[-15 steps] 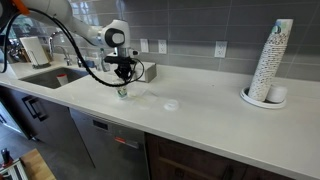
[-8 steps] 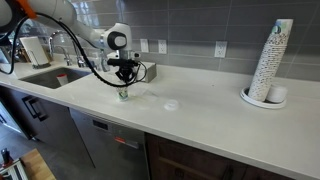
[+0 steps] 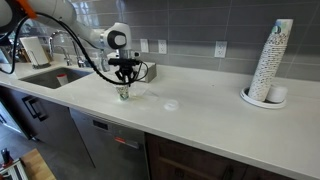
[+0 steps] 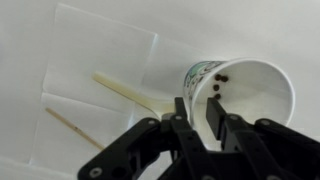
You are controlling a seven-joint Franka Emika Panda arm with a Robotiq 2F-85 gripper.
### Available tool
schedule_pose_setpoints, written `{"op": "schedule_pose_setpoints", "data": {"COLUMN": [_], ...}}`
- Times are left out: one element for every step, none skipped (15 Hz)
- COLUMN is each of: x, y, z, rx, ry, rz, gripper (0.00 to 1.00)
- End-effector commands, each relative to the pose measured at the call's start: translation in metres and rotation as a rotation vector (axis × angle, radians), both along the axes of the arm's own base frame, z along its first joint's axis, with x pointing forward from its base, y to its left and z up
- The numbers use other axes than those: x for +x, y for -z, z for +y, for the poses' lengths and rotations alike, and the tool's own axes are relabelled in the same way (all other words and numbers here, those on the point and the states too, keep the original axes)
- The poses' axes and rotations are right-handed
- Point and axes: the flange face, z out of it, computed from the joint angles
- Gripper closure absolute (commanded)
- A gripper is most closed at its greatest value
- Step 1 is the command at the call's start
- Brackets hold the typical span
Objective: Shift the cup to the left
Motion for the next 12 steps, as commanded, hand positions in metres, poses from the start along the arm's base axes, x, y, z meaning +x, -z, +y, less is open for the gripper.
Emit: {"op": "schedule_pose_setpoints", "data": {"x": [-0.017,-0.022,-0.025,-0.030,-0.033,-0.037,-0.042,-0.049,-0.056,-0.063,-0.072,-0.081], "y": [-0.023,-0.033,-0.041,-0.051,-0.060,-0.069,-0.077,-0.084,-0.091,-0.097,-0.101,-0.106], "z": [-0.001,-0.002,-0.003,-0.005,-0.008,-0.012,-0.014,-0.016,-0.017,-0.018,-0.017,-0.016], "rx": [0.010,0.009,0.001,0.006,0.009,0.013,0.014,0.011,0.003,-0.005,-0.009,-0.016], "ry": [-0.064,-0.047,-0.031,-0.008,0.009,0.037,0.049,0.058,0.076,0.095,0.111,0.133], "rz": [0.031,0.031,0.022,0.020,0.010,0.009,0.005,0.003,-0.006,-0.020,-0.029,-0.040], "gripper": [0.39,0.32,0.24,0.17,0.10,0.02,0.00,0.00,0.00,0.00,0.00,0.00]}}
